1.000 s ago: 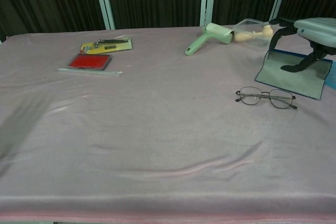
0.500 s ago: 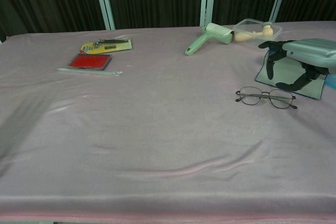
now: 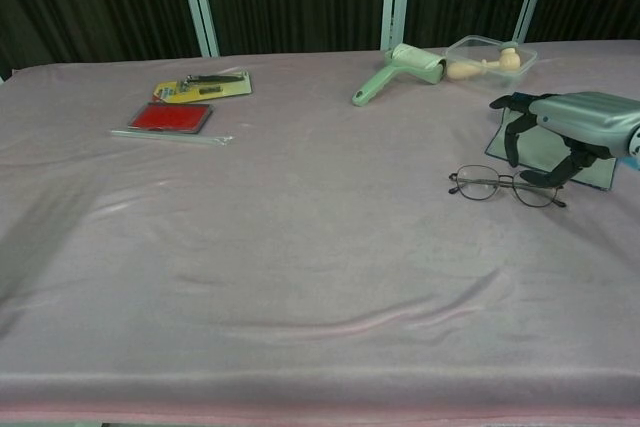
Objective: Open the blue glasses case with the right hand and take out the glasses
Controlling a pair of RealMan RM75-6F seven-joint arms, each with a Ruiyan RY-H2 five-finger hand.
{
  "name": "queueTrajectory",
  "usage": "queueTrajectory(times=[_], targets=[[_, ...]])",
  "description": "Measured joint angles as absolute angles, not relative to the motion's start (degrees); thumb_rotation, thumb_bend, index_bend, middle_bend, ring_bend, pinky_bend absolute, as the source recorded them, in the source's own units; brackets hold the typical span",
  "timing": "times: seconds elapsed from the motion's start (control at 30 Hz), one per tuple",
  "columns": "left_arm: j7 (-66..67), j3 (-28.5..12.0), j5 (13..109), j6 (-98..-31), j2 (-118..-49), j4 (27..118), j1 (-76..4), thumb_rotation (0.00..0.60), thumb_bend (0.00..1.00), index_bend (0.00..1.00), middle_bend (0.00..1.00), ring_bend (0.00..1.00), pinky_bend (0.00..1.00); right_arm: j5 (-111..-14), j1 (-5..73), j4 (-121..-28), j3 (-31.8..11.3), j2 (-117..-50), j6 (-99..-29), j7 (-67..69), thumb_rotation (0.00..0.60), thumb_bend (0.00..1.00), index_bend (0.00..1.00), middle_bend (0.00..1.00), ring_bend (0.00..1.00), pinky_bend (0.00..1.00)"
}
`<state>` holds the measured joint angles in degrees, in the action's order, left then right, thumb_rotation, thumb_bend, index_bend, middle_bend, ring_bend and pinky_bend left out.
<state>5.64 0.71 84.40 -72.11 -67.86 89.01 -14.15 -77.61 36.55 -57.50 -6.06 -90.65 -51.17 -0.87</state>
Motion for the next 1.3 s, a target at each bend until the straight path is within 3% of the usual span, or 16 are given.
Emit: queueTrajectory(times=[1.3], targets=[[5.3, 0.7, 84.5, -72.0, -67.8, 89.0, -14.3, 0.600, 0.47, 0.00, 0.00, 0.00, 0.06, -78.1, 37.0, -54.6, -5.7, -93.3, -50.4, 0.1, 0.600, 0.55, 0.67, 0.04, 0.00, 0.00]])
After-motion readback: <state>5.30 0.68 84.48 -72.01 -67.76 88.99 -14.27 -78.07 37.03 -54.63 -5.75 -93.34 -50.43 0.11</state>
